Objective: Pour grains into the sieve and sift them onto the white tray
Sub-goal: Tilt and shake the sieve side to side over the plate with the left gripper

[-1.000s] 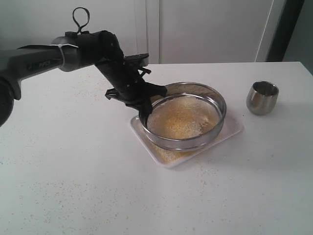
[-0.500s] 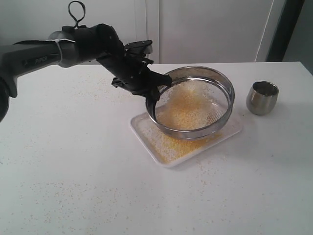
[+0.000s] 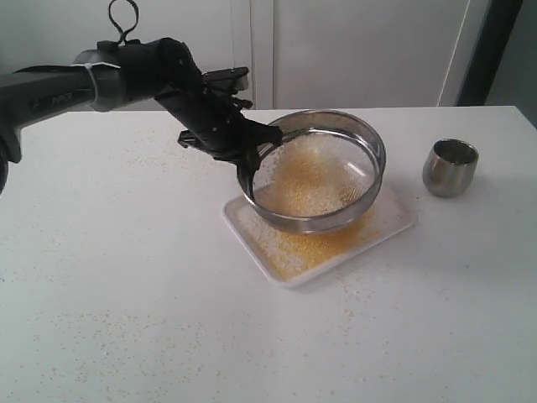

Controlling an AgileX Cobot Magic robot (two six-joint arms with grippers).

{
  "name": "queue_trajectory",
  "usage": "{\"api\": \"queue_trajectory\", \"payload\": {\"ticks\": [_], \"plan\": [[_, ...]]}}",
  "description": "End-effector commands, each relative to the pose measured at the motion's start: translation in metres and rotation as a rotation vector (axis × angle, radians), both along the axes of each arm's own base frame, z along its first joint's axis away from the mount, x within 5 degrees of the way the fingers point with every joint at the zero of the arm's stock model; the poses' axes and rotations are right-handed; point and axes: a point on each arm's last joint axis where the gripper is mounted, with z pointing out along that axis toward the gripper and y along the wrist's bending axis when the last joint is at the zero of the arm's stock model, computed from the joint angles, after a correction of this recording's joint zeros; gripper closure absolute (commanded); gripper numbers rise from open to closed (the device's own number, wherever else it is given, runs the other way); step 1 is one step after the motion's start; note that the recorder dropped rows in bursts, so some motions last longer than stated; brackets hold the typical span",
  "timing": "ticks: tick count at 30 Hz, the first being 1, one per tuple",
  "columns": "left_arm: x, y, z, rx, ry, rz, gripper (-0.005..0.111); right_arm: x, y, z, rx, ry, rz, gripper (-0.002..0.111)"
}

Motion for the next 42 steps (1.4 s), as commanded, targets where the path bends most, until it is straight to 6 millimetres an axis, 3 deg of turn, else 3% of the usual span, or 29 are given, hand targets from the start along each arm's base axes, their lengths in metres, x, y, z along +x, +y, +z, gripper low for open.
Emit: {"api": "queue_trajectory", "payload": {"ticks": [1, 3, 4, 5, 7, 8, 11, 12, 13, 14, 15, 18, 19, 22, 24, 25, 26, 27, 29, 30, 33, 35, 37, 39, 42], "plan": [[-0.010, -0.015, 0.017, 0.060, -0.143, -0.114, 0.107, -0.001, -0.002, 0.001, -0.003, -0.014, -0.013, 0.108], [0.002, -0.006, 0.014, -0.020, -0.062, 0.127, 0.107, -0.001, -0.002, 0.001, -0.003, -0.014, -0.013, 0.108], [0.000, -0.005, 0.013, -0.061, 0.006, 0.153, 0.107, -0.001, -0.002, 0.001, -0.003, -0.014, -0.013, 0.108], [-0.006, -0.008, 0.012, -0.050, 0.018, 0.060, 0.107, -0.001, -0.002, 0.001, -0.003, -0.014, -0.013, 0.108], [-0.014, -0.020, 0.014, 0.029, -0.124, -0.193, 0.107, -0.001, -0.002, 0.001, -0.003, -0.014, -0.013, 0.108], [-0.011, -0.020, 0.012, 0.055, -0.155, -0.178, 0.107, -0.001, -0.002, 0.001, -0.003, -0.014, -0.013, 0.108], [0.003, -0.003, 0.003, -0.050, 0.037, 0.172, 0.107, -0.001, -0.002, 0.001, -0.003, -0.016, -0.013, 0.108], [-0.002, -0.006, 0.003, -0.076, 0.087, 0.136, 0.107, -0.001, -0.002, 0.001, -0.003, -0.016, -0.013, 0.108], [-0.009, -0.013, 0.004, -0.063, 0.054, -0.014, 0.107, -0.001, -0.002, 0.001, -0.003, -0.016, -0.013, 0.108], [-0.013, -0.019, 0.006, -0.024, -0.049, -0.167, 0.107, -0.001, -0.002, 0.001, -0.003, -0.016, -0.013, 0.108], [-0.011, -0.021, 0.006, 0.006, -0.125, -0.204, 0.107, -0.001, -0.002, 0.001, -0.003, -0.016, -0.013, 0.108], [0.006, -0.008, -0.001, -0.099, 0.003, 0.146, 0.107, -0.001, -0.002, 0.001, -0.003, -0.016, -0.013, 0.108], [0.002, -0.008, -0.002, -0.125, 0.079, 0.152, 0.107, -0.001, -0.002, 0.001, -0.003, -0.016, -0.013, 0.108], [-0.014, -0.026, 0.006, -0.022, -0.098, -0.201, 0.107, -0.001, -0.002, 0.001, -0.003, -0.016, -0.013, 0.108], [-0.003, -0.022, 0.001, 0.021, -0.154, -0.069, 0.107, -0.001, -0.002, 0.001, -0.003, -0.016, -0.013, 0.108], [0.003, -0.015, 0.000, -0.034, -0.068, 0.111, 0.107, -0.001, -0.002, 0.001, -0.003, -0.016, -0.013, 0.108], [0.001, -0.014, -0.003, -0.052, 0.001, 0.158, 0.107, -0.001, -0.002, 0.001, -0.003, -0.014, -0.013, 0.108], [-0.004, -0.014, -0.001, -0.026, 0.024, 0.101, 0.107, -0.001, -0.002, 0.001, -0.003, -0.014, -0.013, 0.108], [-0.015, -0.023, 0.004, 0.082, -0.095, -0.133, 0.107, -0.001, -0.002, 0.001, -0.003, -0.014, -0.013, 0.108], [-0.014, -0.025, 0.005, 0.108, -0.136, -0.139, 0.107, -0.001, -0.002, 0.001, -0.003, -0.014, -0.013, 0.108], [-0.007, -0.019, 0.007, 0.061, -0.084, 0.074, 0.107, -0.001, -0.002, 0.001, -0.003, -0.014, -0.013, 0.108], [-0.017, -0.023, 0.019, 0.079, -0.045, -0.007, 0.107, -0.001, -0.002, 0.001, -0.003, -0.014, -0.013, 0.108], [-0.022, -0.032, 0.032, 0.130, -0.158, -0.126, 0.107, -0.001, -0.002, 0.001, -0.003, -0.014, -0.013, 0.108], [-0.012, -0.029, 0.037, 0.136, -0.239, -0.028, 0.107, -0.001, -0.002, 0.001, -0.003, -0.014, -0.013, 0.108], [-0.008, -0.017, 0.033, 0.116, -0.113, 0.112, 0.107, -0.001, -0.002, 0.001, -0.003, -0.014, -0.013, 0.108]]}}
